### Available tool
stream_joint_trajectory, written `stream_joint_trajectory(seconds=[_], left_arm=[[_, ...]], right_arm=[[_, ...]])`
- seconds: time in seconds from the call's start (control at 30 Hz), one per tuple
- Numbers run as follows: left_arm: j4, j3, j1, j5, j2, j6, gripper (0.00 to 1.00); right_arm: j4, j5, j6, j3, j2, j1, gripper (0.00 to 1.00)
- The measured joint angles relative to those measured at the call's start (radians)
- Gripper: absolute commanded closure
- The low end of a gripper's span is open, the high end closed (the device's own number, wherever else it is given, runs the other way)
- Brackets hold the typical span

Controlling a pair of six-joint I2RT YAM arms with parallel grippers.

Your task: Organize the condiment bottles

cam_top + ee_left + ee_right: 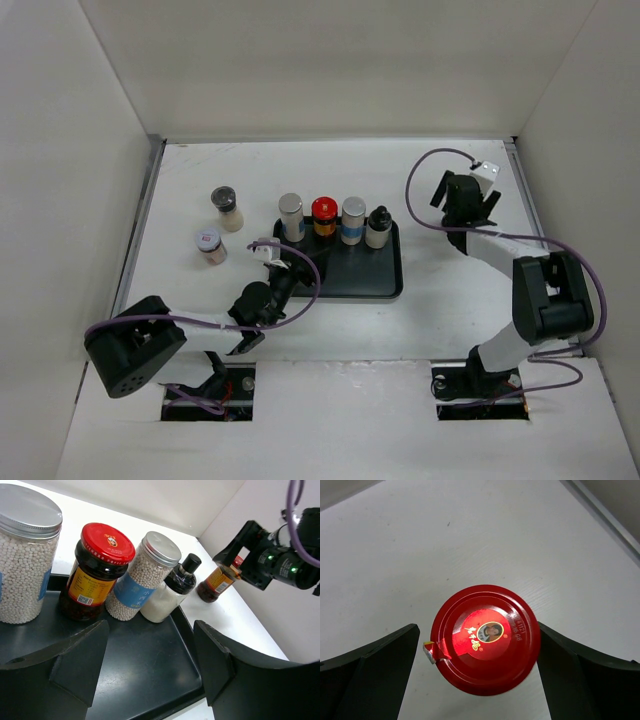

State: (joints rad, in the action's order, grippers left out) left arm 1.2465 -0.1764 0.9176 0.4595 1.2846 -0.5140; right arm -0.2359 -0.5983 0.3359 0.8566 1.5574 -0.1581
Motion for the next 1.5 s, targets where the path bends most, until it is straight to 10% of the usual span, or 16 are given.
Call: stream_joint_trajectory(seconds=[0.4, 1.0, 1.5], left_arm=[[0.000, 0.000, -0.001, 0.000, 0.006, -0.003, 0.33], [0.000, 0.000, 0.001, 0.000, 0.007, -0.007, 0.33], [-0.140, -0.039, -0.058, 0.031, -0.040, -0.020, 0.33]], right_arm=[[-0.072, 0.013, 0.003, -0.027, 0.044, 0.020, 0.40], [0.082, -0.121, 0.001, -0.268, -0.541, -0.458, 0.39], [0.101, -0.107, 0.061, -0.284, -0.385, -0.698, 0.38]])
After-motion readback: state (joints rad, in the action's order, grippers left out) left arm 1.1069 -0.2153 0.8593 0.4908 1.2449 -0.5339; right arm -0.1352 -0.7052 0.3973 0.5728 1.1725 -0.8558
